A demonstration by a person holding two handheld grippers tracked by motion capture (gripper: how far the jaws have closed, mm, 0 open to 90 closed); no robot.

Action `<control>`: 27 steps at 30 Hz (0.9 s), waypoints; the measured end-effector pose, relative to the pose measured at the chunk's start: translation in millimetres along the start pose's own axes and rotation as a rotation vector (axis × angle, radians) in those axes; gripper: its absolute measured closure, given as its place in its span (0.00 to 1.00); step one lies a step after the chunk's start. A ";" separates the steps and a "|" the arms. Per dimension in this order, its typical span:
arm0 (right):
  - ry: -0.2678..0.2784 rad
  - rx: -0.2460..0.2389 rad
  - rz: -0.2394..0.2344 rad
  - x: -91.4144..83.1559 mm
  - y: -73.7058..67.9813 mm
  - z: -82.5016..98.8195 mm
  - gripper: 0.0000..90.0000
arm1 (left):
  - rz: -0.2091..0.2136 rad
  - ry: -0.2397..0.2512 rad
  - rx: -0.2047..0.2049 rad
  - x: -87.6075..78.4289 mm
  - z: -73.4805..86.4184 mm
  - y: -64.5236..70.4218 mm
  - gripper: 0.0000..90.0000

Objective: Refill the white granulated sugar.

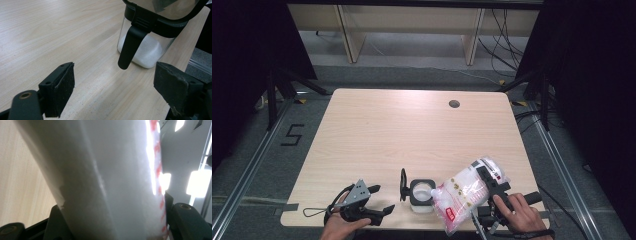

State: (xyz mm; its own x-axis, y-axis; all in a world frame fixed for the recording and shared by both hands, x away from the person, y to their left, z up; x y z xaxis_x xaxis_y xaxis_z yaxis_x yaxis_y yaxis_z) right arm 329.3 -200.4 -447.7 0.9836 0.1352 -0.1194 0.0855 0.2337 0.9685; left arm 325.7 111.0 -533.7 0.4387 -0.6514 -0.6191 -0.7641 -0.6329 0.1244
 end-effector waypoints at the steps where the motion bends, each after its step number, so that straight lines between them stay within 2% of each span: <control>1: -0.039 0.006 -0.041 -2.0 -2.9 3.4 0.49 | -0.001 -0.003 0.013 -0.5 0.7 -0.4 0.18; 2: -0.020 -0.005 -0.016 -1.0 -0.2 2.1 0.49 | -0.001 0.002 0.025 -0.4 0.1 -0.9 0.18; 3: -0.030 0.016 -0.013 -2.0 -1.0 3.2 0.49 | -0.002 0.000 0.003 -0.1 0.0 -0.6 0.18; 4: -0.017 -0.017 0.005 -1.9 3.4 1.9 0.49 | -0.002 -0.009 0.039 -0.6 -0.4 -3.0 0.18; 5: -0.030 -0.030 -0.010 -3.1 4.9 2.6 0.49 | 0.000 -0.007 0.036 -0.1 -0.4 -2.5 0.18; 6: -0.026 -0.014 -0.012 -3.0 4.6 2.7 0.49 | 0.004 -0.004 0.006 0.3 0.4 -0.2 0.18; 7: -0.027 0.015 -0.020 -2.7 1.9 2.9 0.49 | -0.003 -0.002 0.023 -0.3 0.5 -0.7 0.18; 8: -0.029 0.012 -0.020 -2.5 1.3 2.9 0.49 | -0.003 -0.002 0.019 -0.4 0.6 -0.6 0.18; 9: -0.032 0.030 -0.022 -2.4 -0.8 3.3 0.49 | 0.000 0.000 0.005 -0.1 -0.2 -0.3 0.18; 10: -0.011 -0.016 -0.004 -0.8 2.4 1.5 0.49 | -0.005 -0.009 0.026 -0.7 -0.2 -2.3 0.18; 11: -0.025 0.008 -0.021 -1.3 -0.7 2.8 0.49 | -0.001 -0.007 0.034 -0.4 -0.3 -2.5 0.18; 12: -0.040 0.022 -0.040 -2.1 -2.4 4.0 0.49 | -0.005 -0.006 0.011 -0.6 0.4 -1.0 0.18; 13: -0.042 0.022 -0.047 -1.8 -2.8 4.1 0.49 | -0.001 0.000 0.006 -0.3 0.6 -0.1 0.18; 14: -0.039 0.029 -0.046 -1.8 -3.1 4.1 0.49 | 0.000 0.007 0.005 0.0 -0.2 0.0 0.18; 15: -0.019 -0.008 -0.020 -1.0 1.6 2.5 0.49 | -0.001 0.002 0.000 -0.2 -0.3 -0.4 0.18; 16: -0.020 -0.005 -0.023 -1.1 1.3 2.7 0.49 | -0.007 -0.010 0.025 -0.9 -0.1 -2.4 0.18; 17: -0.006 0.025 -0.017 0.4 -1.3 2.5 0.49 | -0.001 -0.007 0.030 -0.5 -0.2 -2.2 0.18; 18: -0.007 0.010 -0.023 0.3 -0.2 2.7 0.49 | 0.001 0.005 -0.002 0.2 0.0 0.3 0.18; 19: -0.037 0.042 -0.047 -1.2 -3.8 4.6 0.49 | -0.004 -0.008 0.022 -1.1 0.9 -0.9 0.18; 20: -0.029 0.037 -0.042 -0.7 -3.2 4.2 0.49 | -0.002 0.005 0.005 -0.3 0.1 -0.2 0.18; 22: -0.009 0.016 -0.022 0.2 -0.9 3.0 0.49 | -0.003 -0.012 0.011 -1.0 0.6 -2.1 0.18; 23: -0.014 0.023 -0.026 0.0 -1.7 3.3 0.49 | -0.011 -0.016 0.027 -1.3 0.8 -3.2 0.18; 24: -0.009 0.015 -0.023 0.2 -1.0 3.1 0.49 | -0.001 0.005 0.010 -0.4 0.0 -0.8 0.18; 25: -0.010 0.016 -0.023 0.2 -1.2 3.1 0.49 | 0.002 -0.008 0.007 -0.9 1.0 -0.4 0.18; 26: -0.001 0.005 -0.011 0.4 0.5 2.4 0.49 | 0.005 0.002 0.006 -0.4 0.2 -0.4 0.18; 27: -0.016 0.033 -0.026 0.0 -2.2 3.4 0.49 | -0.007 -0.012 0.023 -1.5 0.4 -2.5 0.18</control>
Point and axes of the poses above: each handheld gripper's, and its own axes: x roughly forward along the jaws, z roughly out of its underside, y roughly to its right, the point moved 7 cm from there along x, roughly forward along the jaws, and after that the axes turned 9 degrees about -y, right-handed, at the moved point
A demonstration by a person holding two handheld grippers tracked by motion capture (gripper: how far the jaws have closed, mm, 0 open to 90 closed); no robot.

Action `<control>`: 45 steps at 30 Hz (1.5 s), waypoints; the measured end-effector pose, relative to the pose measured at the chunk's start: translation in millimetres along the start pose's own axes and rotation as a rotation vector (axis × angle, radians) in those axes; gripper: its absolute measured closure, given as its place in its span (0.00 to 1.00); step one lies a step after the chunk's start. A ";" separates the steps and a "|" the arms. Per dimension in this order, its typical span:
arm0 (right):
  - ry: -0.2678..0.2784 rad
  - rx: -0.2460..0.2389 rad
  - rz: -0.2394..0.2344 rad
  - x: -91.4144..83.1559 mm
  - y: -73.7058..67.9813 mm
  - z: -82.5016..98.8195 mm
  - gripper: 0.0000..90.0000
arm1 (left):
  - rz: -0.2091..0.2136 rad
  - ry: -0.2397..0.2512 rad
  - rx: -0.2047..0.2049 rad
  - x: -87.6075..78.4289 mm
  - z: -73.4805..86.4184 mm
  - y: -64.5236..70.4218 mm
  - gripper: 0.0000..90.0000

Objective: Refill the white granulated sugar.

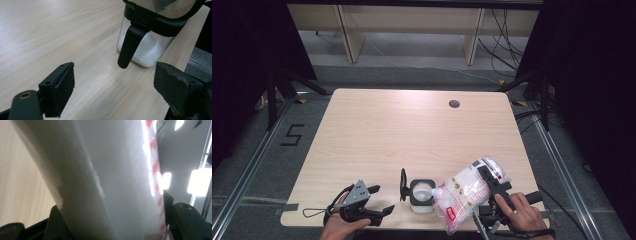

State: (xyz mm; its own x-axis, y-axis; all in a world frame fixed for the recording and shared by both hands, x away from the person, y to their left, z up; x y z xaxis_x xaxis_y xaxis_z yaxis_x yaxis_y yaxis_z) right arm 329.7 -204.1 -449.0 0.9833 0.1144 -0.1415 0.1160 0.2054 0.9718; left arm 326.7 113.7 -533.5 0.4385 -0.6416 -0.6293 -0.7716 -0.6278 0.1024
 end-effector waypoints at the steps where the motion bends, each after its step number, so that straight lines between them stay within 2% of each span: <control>1: -0.004 -0.001 -0.005 -0.2 -0.8 0.8 0.49 | -0.008 -0.006 0.017 -0.1 0.1 -1.8 0.18; 2: -0.016 -0.024 -0.015 -1.0 0.8 1.0 0.49 | -0.002 0.005 -0.003 0.3 -0.2 0.4 0.18; 4: -0.002 -0.031 -0.007 -0.2 1.6 0.1 0.49 | 0.013 0.015 -0.021 0.9 -0.2 2.8 0.18; 6: -0.003 -0.035 -0.008 -0.2 1.8 0.1 0.49 | 0.006 0.007 -0.010 0.1 -0.4 0.9 0.18; 7: -0.002 -0.034 -0.009 0.0 1.5 0.1 0.49 | -0.007 -0.004 0.022 -0.4 -0.2 -1.8 0.18; 8: -0.008 -0.023 -0.018 -0.1 -0.2 0.9 0.49 | -0.007 -0.004 0.021 -0.3 0.2 -1.5 0.18; 10: -0.004 -0.026 -0.015 0.2 0.0 0.6 0.49 | 0.006 0.000 -0.009 0.0 0.9 1.4 0.18; 11: -0.010 -0.007 -0.023 0.1 -2.1 1.2 0.49 | 0.008 0.007 -0.010 0.3 0.2 1.2 0.18; 12: -0.008 -0.027 -0.014 -0.3 0.3 0.6 0.49 | 0.004 0.008 0.013 0.0 -1.0 -0.5 0.18; 13: -0.010 -0.003 -0.010 -0.3 -1.4 1.1 0.49 | -0.008 -0.006 0.021 -0.5 -0.1 -1.8 0.18; 14: -0.007 -0.006 -0.009 -0.2 -1.0 0.9 0.49 | -0.007 -0.004 0.021 -0.3 0.1 -1.4 0.18; 15: -0.007 -0.006 -0.009 -0.2 -1.1 0.9 0.49 | 0.008 0.014 0.010 0.7 -0.7 0.6 0.18; 16: -0.007 -0.005 -0.009 -0.2 -1.1 0.9 0.49 | 0.010 0.005 -0.013 0.5 0.7 1.8 0.18; 17: -0.007 -0.006 -0.007 -0.3 -0.9 0.9 0.49 | 0.008 0.007 -0.010 0.3 0.3 1.3 0.18; 18: 0.004 -0.019 0.005 0.2 1.2 -0.2 0.49 | 0.003 0.006 0.015 0.0 -0.7 -0.7 0.18; 19: 0.001 -0.017 0.002 0.1 0.8 0.0 0.49 | -0.009 -0.006 0.021 -0.4 0.1 -1.8 0.18; 20: 0.001 -0.018 0.004 0.0 1.1 0.0 0.49 | -0.008 -0.004 0.016 -0.2 0.2 -1.2 0.18; 21: 0.017 -0.030 0.022 0.5 2.9 -1.2 0.49 | 0.011 0.012 -0.021 1.1 -0.1 2.4 0.18; 22: 0.016 -0.030 0.021 0.3 3.0 -1.2 0.49 | 0.011 0.015 -0.022 1.2 -0.1 2.6 0.18; 24: 0.009 -0.024 0.015 0.1 2.0 -0.9 0.49 | 0.003 0.007 0.014 0.1 -0.9 -0.7 0.18; 25: 0.002 -0.031 0.005 -0.4 2.2 -0.7 0.49 | 0.006 0.016 -0.014 1.0 -1.2 1.2 0.18; 26: 0.002 -0.031 0.005 -0.4 2.2 -0.7 0.49 | -0.011 -0.010 0.012 -0.5 0.9 -1.3 0.18; 27: -0.001 -0.016 -0.003 -0.3 0.6 -0.3 0.49 | 0.010 0.014 -0.019 1.0 -0.1 2.3 0.18; 28: -0.014 -0.016 -0.017 -1.0 0.0 0.4 0.49 | 0.008 0.003 -0.009 0.2 0.9 1.5 0.18; 29: -0.002 -0.029 0.002 -0.7 2.0 -0.5 0.49 | 0.008 0.007 -0.007 0.1 0.1 1.0 0.18; 30: 0.001 -0.016 -0.001 -0.2 0.9 -0.4 0.49 | 0.004 0.007 0.013 -0.2 -0.9 -0.6 0.18; 31: 0.009 -0.020 0.010 0.2 1.7 -0.8 0.49 | 0.006 0.015 -0.003 0.9 -1.3 0.6 0.18; 32: 0.009 -0.020 0.010 0.2 1.5 -0.6 0.49 | -0.009 -0.009 0.022 -0.5 0.6 -1.8 0.18; 33: 0.009 -0.019 0.009 0.3 1.4 -0.5 0.49 | 0.006 0.010 0.009 0.4 -0.3 0.5 0.18; 34: 0.009 -0.019 0.009 0.3 1.4 -0.6 0.49 | 0.008 0.002 -0.011 0.3 0.8 1.6 0.18; 35: 0.011 -0.024 0.013 0.3 2.2 -0.9 0.49 | 0.008 0.007 -0.007 0.2 0.1 1.0 0.18; 36: 0.011 -0.024 0.013 0.3 2.2 -0.9 0.49 | 0.003 0.005 0.015 -0.2 -0.7 -0.6 0.18; 37: 0.012 -0.025 0.013 0.3 2.3 -1.0 0.49 | 0.006 0.016 -0.003 0.9 -1.3 0.6 0.18; 38: 0.009 -0.020 0.010 0.2 1.6 -0.6 0.49 | -0.009 -0.009 0.022 -0.5 0.6 -1.8 0.18; 39: 0.009 -0.020 0.009 0.3 1.5 -0.5 0.49 | 0.007 0.002 0.002 0.0 0.5 0.8 0.18; 40: 0.010 -0.020 0.009 0.3 1.5 -0.6 0.49 | 0.005 0.000 -0.010 -0.1 0.9 1.3 0.18; 41: 0.010 -0.021 0.010 0.2 1.6 -0.6 0.49 | 0.006 0.008 0.013 0.0 -0.4 -0.1 0.18; 43: 0.010 -0.022 0.011 0.2 1.8 -0.7 0.49 | 0.003 0.014 -0.002 0.7 -1.3 0.4 0.18; 44: 0.010 -0.020 0.011 0.2 1.6 -0.7 0.49 | -0.008 -0.004 0.023 -0.3 0.4 -1.8 0.18; 45: 0.009 -0.020 0.008 0.2 1.5 -0.6 0.49 | 0.005 0.004 0.012 -0.1 0.2 0.2 0.18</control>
Point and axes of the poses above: each handheld gripper's, and its own axes: x roughly forward along the jaws, z roughly out of its underside, y roughly to its right, the point moved 7 cm from there along x, roughly forward along the jaws, and after that the axes turned 9 degrees about -y, right-handed, at the moved point
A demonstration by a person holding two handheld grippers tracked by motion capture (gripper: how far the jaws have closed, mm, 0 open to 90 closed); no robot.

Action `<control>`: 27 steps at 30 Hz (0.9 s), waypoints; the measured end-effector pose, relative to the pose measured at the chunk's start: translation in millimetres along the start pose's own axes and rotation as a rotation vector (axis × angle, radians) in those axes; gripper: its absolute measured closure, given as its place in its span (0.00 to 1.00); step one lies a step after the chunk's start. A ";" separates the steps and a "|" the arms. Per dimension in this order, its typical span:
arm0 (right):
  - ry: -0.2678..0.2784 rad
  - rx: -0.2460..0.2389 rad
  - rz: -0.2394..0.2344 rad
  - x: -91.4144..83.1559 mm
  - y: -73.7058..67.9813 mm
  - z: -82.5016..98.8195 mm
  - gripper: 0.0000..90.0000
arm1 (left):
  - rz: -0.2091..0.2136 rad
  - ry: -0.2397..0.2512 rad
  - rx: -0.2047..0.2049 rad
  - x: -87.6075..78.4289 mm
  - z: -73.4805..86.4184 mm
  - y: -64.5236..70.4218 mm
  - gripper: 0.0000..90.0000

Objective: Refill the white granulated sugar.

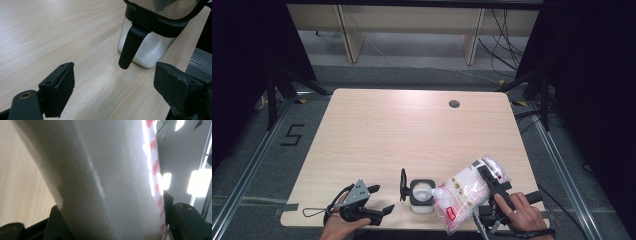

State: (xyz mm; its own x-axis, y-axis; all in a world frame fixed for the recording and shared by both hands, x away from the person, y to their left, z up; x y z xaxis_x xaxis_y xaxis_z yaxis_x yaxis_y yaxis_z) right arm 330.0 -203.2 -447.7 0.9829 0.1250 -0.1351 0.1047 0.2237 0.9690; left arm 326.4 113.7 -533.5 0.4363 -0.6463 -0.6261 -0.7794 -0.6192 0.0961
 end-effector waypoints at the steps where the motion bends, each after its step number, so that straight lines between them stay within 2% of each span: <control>1: -0.001 0.000 0.000 -0.1 0.0 0.0 0.49 | 0.002 -0.003 -0.014 0.0 0.7 0.8 0.18; 3: 0.002 -0.005 0.004 0.0 0.7 -0.4 0.49 | -0.001 0.004 -0.030 0.1 -0.5 0.5 0.18; 4: 0.003 -0.005 0.003 0.0 0.6 -0.3 0.49 | -0.003 0.006 -0.021 0.4 -0.9 0.4 0.18; 5: 0.000 -0.001 0.001 -0.1 0.1 0.0 0.49 | -0.011 -0.006 0.020 -0.3 0.0 -2.6 0.18; 7: -0.006 -0.011 -0.005 -0.7 0.7 -0.1 0.49 | 0.001 0.000 0.006 -0.2 -0.1 -0.2 0.18; 9: -0.005 -0.012 -0.003 -0.6 1.1 -0.3 0.49 | 0.001 0.007 -0.034 0.6 -0.7 0.9 0.18; 10: -0.006 -0.011 -0.005 -0.6 0.8 -0.1 0.49 | -0.008 0.003 -0.020 0.4 -0.4 0.1 0.18; 11: 0.002 -0.006 0.004 -0.1 0.8 -0.3 0.49 | -0.010 -0.006 0.024 -0.3 0.1 -2.8 0.18; 13: -0.006 -0.011 -0.005 -0.8 0.8 -0.1 0.49 | 0.003 -0.001 -0.020 0.1 0.5 1.0 0.18; 14: 0.001 -0.019 0.006 -0.7 2.3 -0.8 0.49 | -0.002 0.001 -0.022 -0.1 -0.2 0.4 0.18; 15: -0.013 -0.028 -0.007 -1.4 2.4 -0.2 0.49 | -0.002 0.003 0.001 0.1 -1.1 -1.0 0.18; 16: -0.022 -0.009 -0.015 -1.7 0.3 0.6 0.49 | -0.015 -0.010 0.008 -0.4 0.0 -2.1 0.18; 17: -0.008 -0.027 -0.006 -1.2 2.1 -0.6 0.49 | -0.002 0.008 -0.002 0.6 -0.6 -0.2 0.18; 18: -0.012 -0.028 -0.010 -1.4 1.9 -0.5 0.49 | 0.001 -0.005 -0.020 0.0 0.8 1.1 0.18; 19: -0.036 0.052 -0.026 -2.6 -4.5 2.2 0.49 | 0.000 -0.003 -0.022 0.0 0.6 1.0 0.18; 20: -0.038 0.020 -0.027 -3.0 -2.5 1.9 0.49 | -0.004 0.001 0.003 -0.2 -0.7 -1.0 0.18; 21: -0.023 -0.024 -0.017 -2.2 1.4 0.1 0.49 | 0.000 0.007 -0.009 0.5 -1.3 -0.3 0.18; 23: -0.033 0.017 -0.023 -2.5 -1.9 1.6 0.49 | 0.000 0.010 -0.004 0.8 -0.7 0.0 0.18; 24: -0.018 -0.005 -0.015 -1.6 0.1 0.3 0.49 | 0.001 -0.005 -0.018 0.0 0.8 0.9 0.18; 25: -0.030 -0.004 -0.021 -2.5 -0.4 1.1 0.49 | 0.002 0.001 -0.022 0.2 0.3 1.0 0.18; 26: -0.033 0.005 -0.022 -2.6 -0.9 1.5 0.49 | -0.002 0.004 -0.002 -0.1 -0.8 -0.7 0.18; 27: -0.033 0.009 -0.021 -2.5 -1.2 1.6 0.49 | -0.003 0.002 0.000 -0.1 -0.8 -1.0 0.18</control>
Point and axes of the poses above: each handheld gripper's, and its own axes: x roughly forward along the jaws, z roughly out of its underside, y roughly to its right, the point moved 7 cm from there along x, roughly forward along the jaws, and after that the axes turned 9 degrees about -y, right-handed, at the moved point
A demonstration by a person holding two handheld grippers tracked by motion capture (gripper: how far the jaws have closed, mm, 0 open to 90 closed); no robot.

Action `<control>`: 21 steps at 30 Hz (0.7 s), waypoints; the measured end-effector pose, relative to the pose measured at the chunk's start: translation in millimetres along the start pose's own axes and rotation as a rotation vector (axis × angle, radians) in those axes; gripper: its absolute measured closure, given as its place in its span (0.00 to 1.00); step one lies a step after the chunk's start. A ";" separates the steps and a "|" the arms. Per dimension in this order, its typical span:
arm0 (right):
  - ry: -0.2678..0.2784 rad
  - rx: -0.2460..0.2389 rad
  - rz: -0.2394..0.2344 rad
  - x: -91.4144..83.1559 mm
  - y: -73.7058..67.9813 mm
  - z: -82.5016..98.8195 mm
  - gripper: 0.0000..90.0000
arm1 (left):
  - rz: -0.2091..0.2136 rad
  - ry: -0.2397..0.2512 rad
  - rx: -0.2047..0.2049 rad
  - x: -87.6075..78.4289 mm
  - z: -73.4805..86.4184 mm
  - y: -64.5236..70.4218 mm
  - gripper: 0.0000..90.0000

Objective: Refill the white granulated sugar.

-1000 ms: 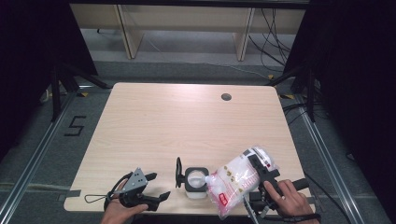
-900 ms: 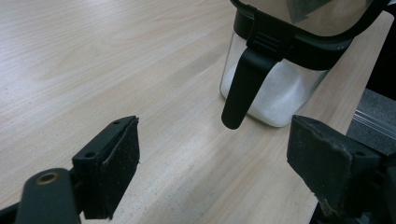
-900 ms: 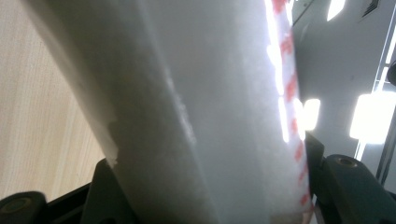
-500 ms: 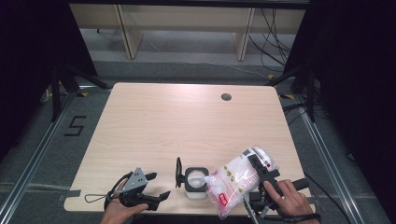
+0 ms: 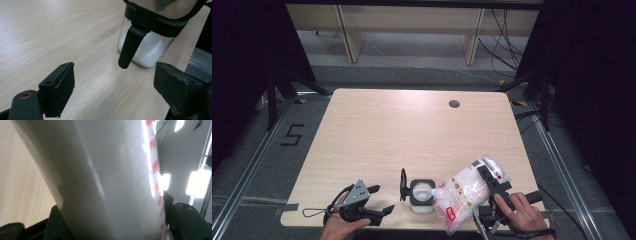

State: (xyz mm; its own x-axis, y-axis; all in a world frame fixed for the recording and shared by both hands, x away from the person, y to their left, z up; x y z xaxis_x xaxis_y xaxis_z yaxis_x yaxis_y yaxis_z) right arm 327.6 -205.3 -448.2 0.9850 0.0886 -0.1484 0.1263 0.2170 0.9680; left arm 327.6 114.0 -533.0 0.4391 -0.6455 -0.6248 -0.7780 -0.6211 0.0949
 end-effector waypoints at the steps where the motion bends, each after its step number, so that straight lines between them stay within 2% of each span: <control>1: -0.001 0.000 -0.001 -0.1 -0.1 0.1 0.49 | -0.002 0.009 -0.015 0.7 -0.4 1.2 0.18; 2: 0.005 -0.009 0.002 0.3 0.9 -0.4 0.49 | 0.001 -0.003 0.004 -0.1 0.9 0.4 0.18; 3: 0.015 -0.025 0.006 0.9 2.2 -1.3 0.49 | 0.001 -0.004 0.006 -0.3 1.0 0.7 0.18; 4: 0.009 -0.016 0.003 0.6 1.2 -0.8 0.49 | 0.004 0.000 0.005 -0.1 0.5 0.6 0.18; 5: -0.004 0.005 -0.003 -0.3 -0.7 0.4 0.49 | 0.002 0.001 -0.023 0.0 0.5 1.4 0.18; 6: -0.002 0.000 -0.002 -0.1 -0.3 0.1 0.49 | 0.004 0.008 -0.036 1.0 -0.2 2.3 0.18; 7: 0.011 0.005 0.000 0.8 -0.6 -0.5 0.49 | -0.005 0.002 -0.013 0.5 0.2 0.9 0.18; 8: 0.023 -0.028 0.012 1.2 2.3 -1.7 0.49 | 0.000 0.000 0.008 0.3 0.6 0.0 0.18; 9: 0.022 0.003 0.007 1.3 -0.3 -1.0 0.49 | 0.004 -0.003 -0.015 0.1 1.3 2.0 0.18; 10: 0.012 -0.023 0.006 0.5 1.2 -1.1 0.49 | 0.007 0.004 -0.023 0.4 0.8 2.1 0.18; 11: 0.003 -0.007 0.001 -0.2 -0.6 -0.2 0.49 | 0.002 0.002 -0.028 -0.1 0.3 1.5 0.18; 12: 0.017 -0.008 0.019 0.1 0.5 -1.0 0.50 | 0.002 0.001 -0.027 0.1 0.4 1.4 0.18; 13: 0.031 -0.025 0.028 0.7 2.0 -2.4 0.50 | -0.001 0.000 0.002 -0.1 0.3 0.1 0.18; 14: 0.035 -0.018 0.037 0.6 2.1 -2.6 0.50 | -0.002 -0.003 0.007 -0.3 0.8 -0.2 0.18; 17: 0.029 -0.036 0.044 -0.2 4.0 -3.3 0.50 | 0.003 0.008 -0.002 0.0 -0.4 0.3 0.18; 18: 0.023 -0.032 0.039 -0.6 2.9 -2.8 0.50 | 0.002 0.001 -0.029 0.1 0.4 1.6 0.18; 19: 0.022 -0.019 0.038 -0.5 1.9 -2.7 0.50 | -0.005 -0.005 0.008 -0.2 0.6 -0.5 0.18; 21: 0.019 -0.017 0.037 -1.0 1.9 -2.5 0.50 | 0.004 0.001 0.004 -0.1 0.7 0.9 0.18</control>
State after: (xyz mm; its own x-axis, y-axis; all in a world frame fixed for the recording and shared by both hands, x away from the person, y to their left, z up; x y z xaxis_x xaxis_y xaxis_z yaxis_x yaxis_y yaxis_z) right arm 326.5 -202.5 -446.7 0.9865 0.1149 -0.1165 0.0877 0.2298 0.9693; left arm 326.6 113.8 -533.4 0.4362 -0.6487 -0.6236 -0.7818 -0.6163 0.0943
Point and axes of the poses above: each handheld gripper's, and its own axes: x roughly forward along the jaws, z roughly out of its underside, y roughly to its right, the point moved 7 cm from there along x, roughly forward along the jaws, and after that the axes turned 9 degrees about -y, right-handed, at the moved point
